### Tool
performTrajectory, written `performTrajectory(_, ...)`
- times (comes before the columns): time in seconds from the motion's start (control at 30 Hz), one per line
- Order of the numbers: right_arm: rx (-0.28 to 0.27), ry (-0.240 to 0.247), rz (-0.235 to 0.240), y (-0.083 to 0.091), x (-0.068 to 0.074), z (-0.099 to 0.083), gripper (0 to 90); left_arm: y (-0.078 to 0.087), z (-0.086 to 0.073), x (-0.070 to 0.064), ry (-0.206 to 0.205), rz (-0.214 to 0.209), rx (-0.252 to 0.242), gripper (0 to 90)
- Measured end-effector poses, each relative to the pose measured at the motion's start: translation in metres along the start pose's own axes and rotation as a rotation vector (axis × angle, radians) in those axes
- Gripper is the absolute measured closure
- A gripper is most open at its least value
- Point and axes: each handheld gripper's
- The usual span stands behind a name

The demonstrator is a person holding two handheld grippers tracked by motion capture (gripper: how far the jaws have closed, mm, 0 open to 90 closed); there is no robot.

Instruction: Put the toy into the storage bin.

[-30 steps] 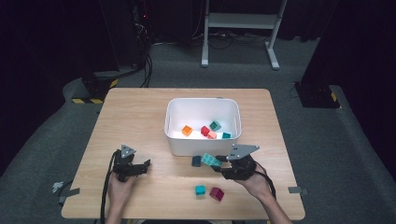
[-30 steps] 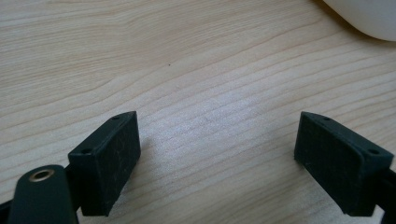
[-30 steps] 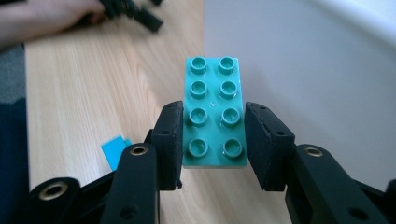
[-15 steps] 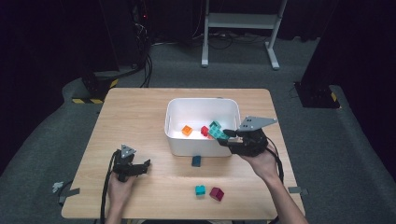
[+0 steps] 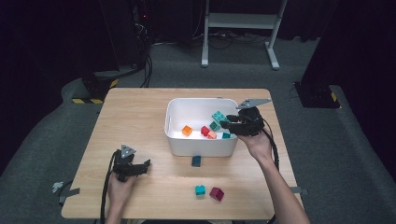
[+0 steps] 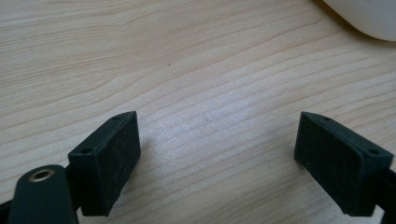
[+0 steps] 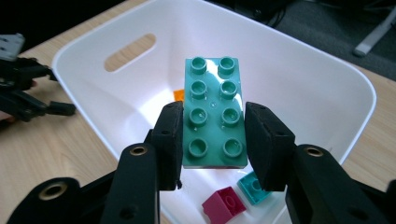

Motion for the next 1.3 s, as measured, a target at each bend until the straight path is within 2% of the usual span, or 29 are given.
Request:
performTrajectory(0.2, 0.041, -0.029, -0.022, -0.014, -0.010, 0.000, 58.7, 0.000, 0.000, 0.000, 0.000, 0.000, 0.000, 14.5)
performTrajectory(0.33, 0.057, -0.021, -0.036, -0.020, -0.013, -0.001, 56.2, 0.000, 0.000, 0.000, 0.000, 0.000, 0.000, 14.5)
performTrajectory(0.57, 0.024, -0.002, -0.033, -0.018, -0.007, -0.001, 48.8, 0.000, 0.000, 0.000, 0.000, 0.000, 0.000, 14.5)
performTrajectory(0.7, -0.024, 0.021, -0.017, -0.008, 0.006, -0.007, 48.6, 0.000, 0.000, 0.000, 0.000, 0.000, 0.000, 14.5)
performTrajectory(1.03, -0.080, 0.054, 0.024, 0.007, 0.038, -0.040, 48.8, 0.000, 0.000, 0.000, 0.000, 0.000, 0.000, 14.5)
performTrajectory(1.17, -0.077, 0.086, 0.078, 0.000, 0.055, -0.051, 49.1, 0.000, 0.000, 0.000, 0.000, 0.000, 0.000, 14.4)
performTrajectory(1.3, -0.038, 0.111, 0.130, -0.019, 0.071, -0.061, 49.2, 0.000, 0.000, 0.000, 0.000, 0.000, 0.000, 14.5)
Point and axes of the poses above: each handheld gripper's, and its own axes: y roughly backward along the jaws, z roughly out of its top, x roughly to its left, and after that the axes turned 12 degrees about z, right-handed
